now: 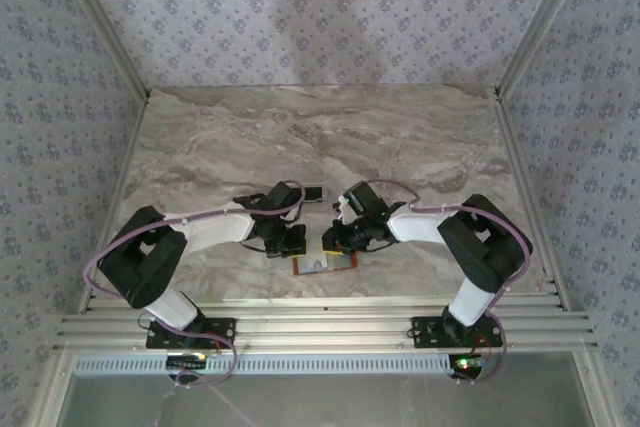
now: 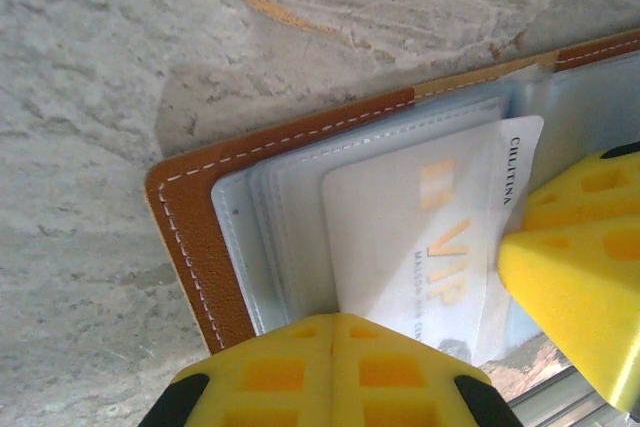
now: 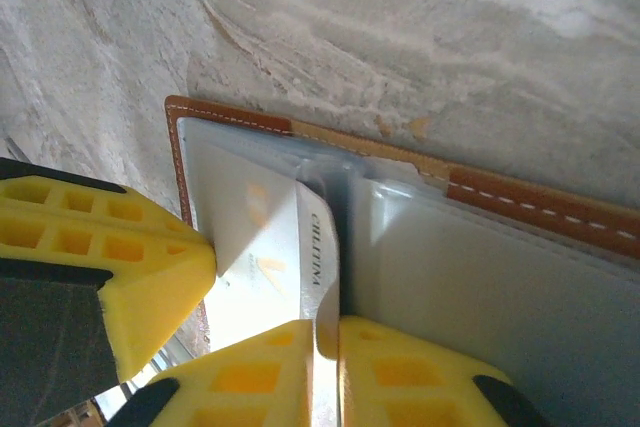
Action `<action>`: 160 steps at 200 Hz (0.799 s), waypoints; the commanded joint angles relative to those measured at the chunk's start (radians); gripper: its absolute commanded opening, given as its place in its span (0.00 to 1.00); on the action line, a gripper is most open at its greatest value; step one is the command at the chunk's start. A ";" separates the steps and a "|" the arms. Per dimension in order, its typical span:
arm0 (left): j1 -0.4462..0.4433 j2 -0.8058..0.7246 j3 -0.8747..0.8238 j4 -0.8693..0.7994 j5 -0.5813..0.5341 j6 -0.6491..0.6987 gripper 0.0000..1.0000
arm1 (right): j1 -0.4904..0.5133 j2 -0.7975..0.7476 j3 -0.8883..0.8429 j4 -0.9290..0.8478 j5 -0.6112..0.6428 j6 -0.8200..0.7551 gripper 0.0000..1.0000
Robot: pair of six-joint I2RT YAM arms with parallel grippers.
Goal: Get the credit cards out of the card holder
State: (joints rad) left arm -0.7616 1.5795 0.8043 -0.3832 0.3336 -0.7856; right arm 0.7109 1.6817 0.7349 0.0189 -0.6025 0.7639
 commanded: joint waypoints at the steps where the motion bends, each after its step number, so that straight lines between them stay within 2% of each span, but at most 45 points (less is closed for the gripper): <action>1: -0.006 0.068 -0.038 -0.068 -0.093 0.012 0.00 | -0.008 -0.027 -0.017 0.014 -0.034 0.006 0.11; 38: -0.006 0.068 -0.040 -0.071 -0.094 0.013 0.00 | -0.025 -0.043 -0.034 0.005 -0.029 0.002 0.05; 116: -0.007 0.061 -0.038 -0.082 -0.096 0.015 0.00 | -0.082 -0.085 -0.051 -0.075 -0.025 -0.040 0.05; 160: -0.007 0.062 -0.034 -0.083 -0.093 0.014 0.00 | -0.086 -0.109 -0.052 -0.050 -0.056 -0.025 0.07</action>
State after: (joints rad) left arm -0.7616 1.5795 0.8043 -0.3820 0.3332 -0.7856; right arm 0.6327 1.6043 0.6907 -0.0227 -0.6296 0.7437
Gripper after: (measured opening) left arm 0.058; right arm 0.066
